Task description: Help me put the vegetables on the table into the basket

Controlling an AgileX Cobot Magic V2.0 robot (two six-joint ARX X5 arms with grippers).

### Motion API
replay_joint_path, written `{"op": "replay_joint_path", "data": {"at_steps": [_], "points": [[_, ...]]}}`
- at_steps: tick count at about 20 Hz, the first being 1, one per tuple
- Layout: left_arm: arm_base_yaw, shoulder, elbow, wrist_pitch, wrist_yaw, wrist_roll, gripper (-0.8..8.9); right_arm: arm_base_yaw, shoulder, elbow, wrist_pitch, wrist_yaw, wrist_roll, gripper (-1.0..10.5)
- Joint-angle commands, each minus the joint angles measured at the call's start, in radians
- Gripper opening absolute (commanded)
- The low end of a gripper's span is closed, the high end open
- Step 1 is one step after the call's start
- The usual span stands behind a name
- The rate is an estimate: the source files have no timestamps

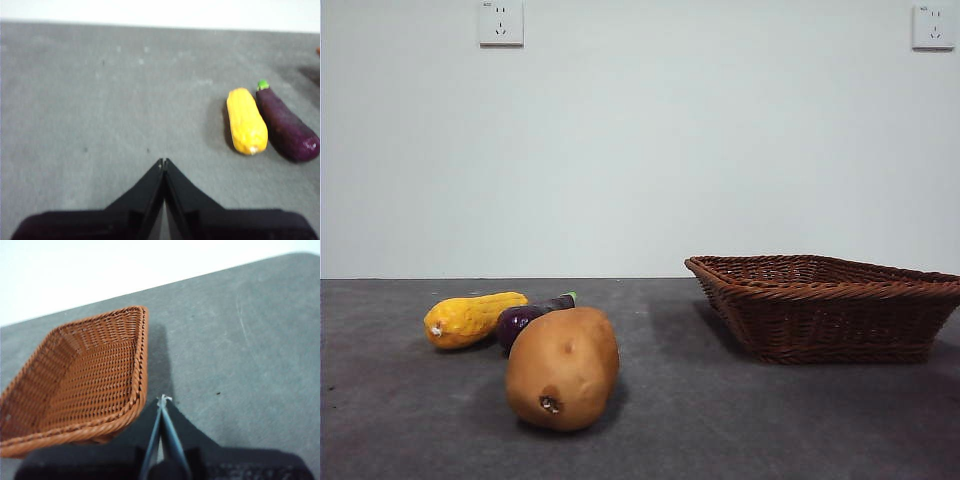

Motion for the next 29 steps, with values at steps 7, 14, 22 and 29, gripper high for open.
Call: {"op": "replay_joint_path", "data": {"at_steps": [7, 14, 22, 29], "points": [[0.003, 0.096, 0.152, -0.071, 0.064, -0.109, -0.06, 0.0, 0.055, 0.028, -0.084, -0.064, 0.198, -0.1], [0.003, 0.261, 0.21, -0.071, 0.241, -0.154, -0.06, 0.0, 0.157, 0.101, -0.154, -0.132, 0.229, -0.1], [0.002, 0.557, 0.357, -0.07, 0.432, -0.227, -0.04, 0.0, 0.377, 0.277, -0.158, -0.266, 0.231, 0.0], [0.002, 0.711, 0.475, -0.082, 0.623, -0.26, -0.04, 0.0, 0.473, 0.466, -0.241, -0.417, 0.305, 0.0]]}}
